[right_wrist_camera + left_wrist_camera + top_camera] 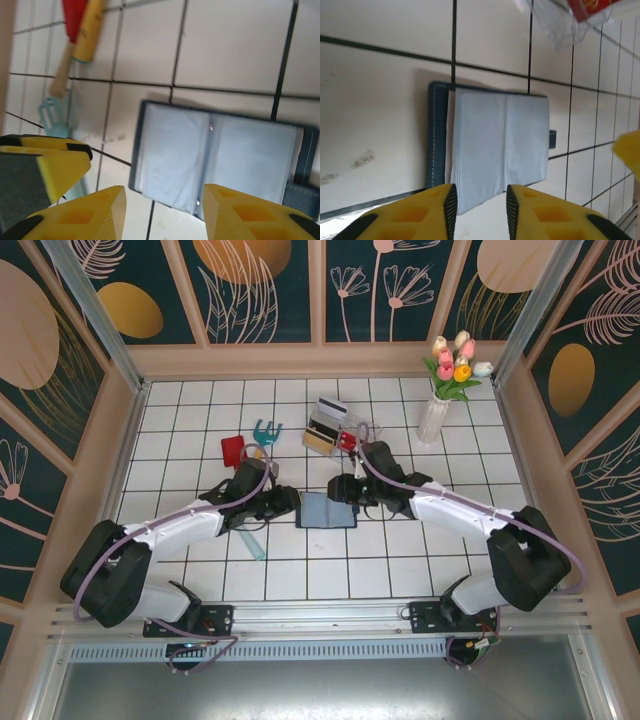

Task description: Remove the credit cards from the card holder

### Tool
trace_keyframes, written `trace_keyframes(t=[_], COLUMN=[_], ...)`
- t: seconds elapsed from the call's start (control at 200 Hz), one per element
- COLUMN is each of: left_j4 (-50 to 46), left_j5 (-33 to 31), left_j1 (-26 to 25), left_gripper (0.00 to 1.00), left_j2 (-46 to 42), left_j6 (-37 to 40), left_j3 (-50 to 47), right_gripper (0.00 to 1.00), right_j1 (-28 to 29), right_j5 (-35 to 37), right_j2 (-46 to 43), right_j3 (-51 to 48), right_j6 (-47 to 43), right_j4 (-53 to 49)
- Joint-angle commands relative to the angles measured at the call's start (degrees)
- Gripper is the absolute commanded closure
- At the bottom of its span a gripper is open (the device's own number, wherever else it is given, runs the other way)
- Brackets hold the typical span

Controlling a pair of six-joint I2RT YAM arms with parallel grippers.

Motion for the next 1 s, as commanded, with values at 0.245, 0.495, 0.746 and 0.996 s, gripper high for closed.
trace_keyframes(t=[0.245,0.495,0.746,0.996], left_j4=[0.9,-0.68,-0.91,-2.25], left_j5=[-0.49,-0.71,-0.54,-2.33], left_j1=[-3.81,-4.04,-4.04,-4.04], left_gripper=[0.69,0.78,0.76,0.71], left_j2=[7.9,10.3,12.1,12.9], left_j6=[-1.59,-0.49,-0.37,-0.35], left_j3=[2.86,5.25,5.71,5.82], right_gripper=[0.55,0.55,0.56,0.55], right_j1=[3.54,3.54,3.56,3.55], right_j5=[8.21,6.93,6.64,6.61], right_j2=[7.04,9.89,13.38,14.12], right_j3=[-0.98,-1.39,-1.18,-1.23], right_j6=[11.59,11.38,11.2,11.19], right_j4=[-2.25,-1.33,-1.54,-1.54])
